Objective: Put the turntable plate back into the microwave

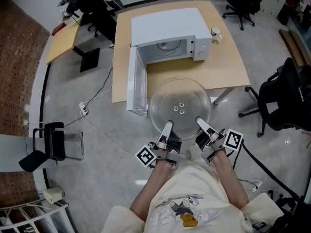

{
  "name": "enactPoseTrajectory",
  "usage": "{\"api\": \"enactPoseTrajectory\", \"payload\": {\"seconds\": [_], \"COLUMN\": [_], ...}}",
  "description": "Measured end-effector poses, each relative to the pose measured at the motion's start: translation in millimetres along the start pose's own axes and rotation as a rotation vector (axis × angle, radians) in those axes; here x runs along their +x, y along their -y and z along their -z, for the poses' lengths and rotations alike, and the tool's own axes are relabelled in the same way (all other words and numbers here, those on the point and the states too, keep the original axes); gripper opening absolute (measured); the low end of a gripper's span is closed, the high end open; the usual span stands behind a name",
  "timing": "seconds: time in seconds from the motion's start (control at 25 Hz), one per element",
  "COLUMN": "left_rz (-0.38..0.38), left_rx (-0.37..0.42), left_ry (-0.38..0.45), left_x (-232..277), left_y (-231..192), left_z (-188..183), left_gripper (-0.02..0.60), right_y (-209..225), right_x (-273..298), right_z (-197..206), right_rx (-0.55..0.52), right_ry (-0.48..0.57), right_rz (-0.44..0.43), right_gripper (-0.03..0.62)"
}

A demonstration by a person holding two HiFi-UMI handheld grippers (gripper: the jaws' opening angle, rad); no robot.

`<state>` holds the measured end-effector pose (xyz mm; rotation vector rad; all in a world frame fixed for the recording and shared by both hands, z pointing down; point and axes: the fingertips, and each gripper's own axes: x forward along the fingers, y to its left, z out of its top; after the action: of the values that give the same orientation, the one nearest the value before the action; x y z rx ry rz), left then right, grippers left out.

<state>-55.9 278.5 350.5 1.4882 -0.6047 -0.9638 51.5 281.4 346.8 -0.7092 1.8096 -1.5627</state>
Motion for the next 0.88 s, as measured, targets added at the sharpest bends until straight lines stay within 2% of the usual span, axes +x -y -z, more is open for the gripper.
{"api": "enactPoseTrajectory", "payload": {"seconds": [0.36,0.48,0.68,0.88], "left_rz": [-0.038,-0.042,-0.061,-0.072], "left_rx": [-0.038,-0.022,-0.017,-0.003], "left_ry": [-0.031,-0.031,-0.012,0.029], "left_x": [4.1,12.8,42.7,89.1], "left_y": [-12.6,-11.4,-25.8,-48.4], "left_z": [-27.5,-37.4,-46.1,-57.3], "left_gripper": [0.031,0.031,0.031,0.031], "right_y": [13.3,16.9,29.1,47.9], "right_x": [24.1,35.7,53.3,78.7], "right_z": [3.6,-1.3,-31.1,-77.9], "right_rx": [0.012,0.035,0.053,0.071], "right_ry": [0.050,0.047,0.028,-0.023], "right_rz": [0.007,-0.002,0.007,0.015], "right_gripper": [0.040,0.038,0.037,0.037]}}
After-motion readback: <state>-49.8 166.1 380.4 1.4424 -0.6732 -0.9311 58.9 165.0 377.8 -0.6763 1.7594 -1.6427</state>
